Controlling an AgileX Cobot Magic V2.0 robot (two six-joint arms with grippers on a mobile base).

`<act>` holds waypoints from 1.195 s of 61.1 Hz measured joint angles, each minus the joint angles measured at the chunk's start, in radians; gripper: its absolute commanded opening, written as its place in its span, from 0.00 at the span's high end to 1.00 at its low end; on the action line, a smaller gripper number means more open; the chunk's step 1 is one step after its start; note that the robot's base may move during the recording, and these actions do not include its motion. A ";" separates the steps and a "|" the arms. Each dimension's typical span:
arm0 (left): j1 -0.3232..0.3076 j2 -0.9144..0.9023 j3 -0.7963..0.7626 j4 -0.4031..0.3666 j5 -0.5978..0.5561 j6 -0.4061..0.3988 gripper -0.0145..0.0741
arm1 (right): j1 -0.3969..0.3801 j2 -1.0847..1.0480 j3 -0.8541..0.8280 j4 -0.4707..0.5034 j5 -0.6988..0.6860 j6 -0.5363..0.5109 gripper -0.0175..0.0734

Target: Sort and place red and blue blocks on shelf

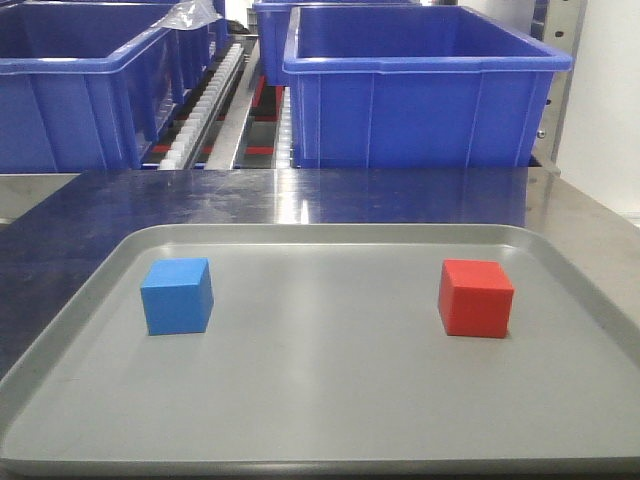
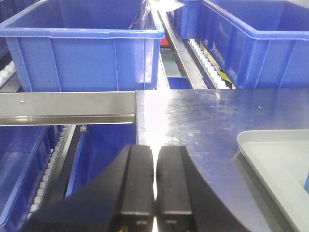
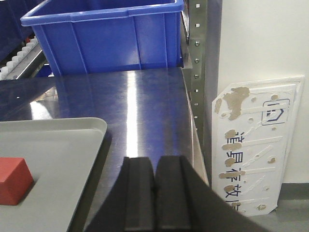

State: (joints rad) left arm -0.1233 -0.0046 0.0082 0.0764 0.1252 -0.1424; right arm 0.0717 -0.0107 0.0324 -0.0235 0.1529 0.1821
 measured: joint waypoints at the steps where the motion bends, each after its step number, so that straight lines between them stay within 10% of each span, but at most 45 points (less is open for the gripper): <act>1: 0.000 0.000 0.000 0.000 0.000 0.000 0.69 | 0.000 0.000 0.000 0.000 0.000 0.000 0.76; 73: 0.000 0.000 0.000 0.000 0.000 0.002 0.69 | 0.000 0.000 0.000 0.000 -0.022 0.000 0.76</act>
State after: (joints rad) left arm -0.1233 -0.0046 0.0082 0.0764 0.1252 -0.1401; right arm 0.0717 -0.0107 0.0324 -0.0235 0.1304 0.1821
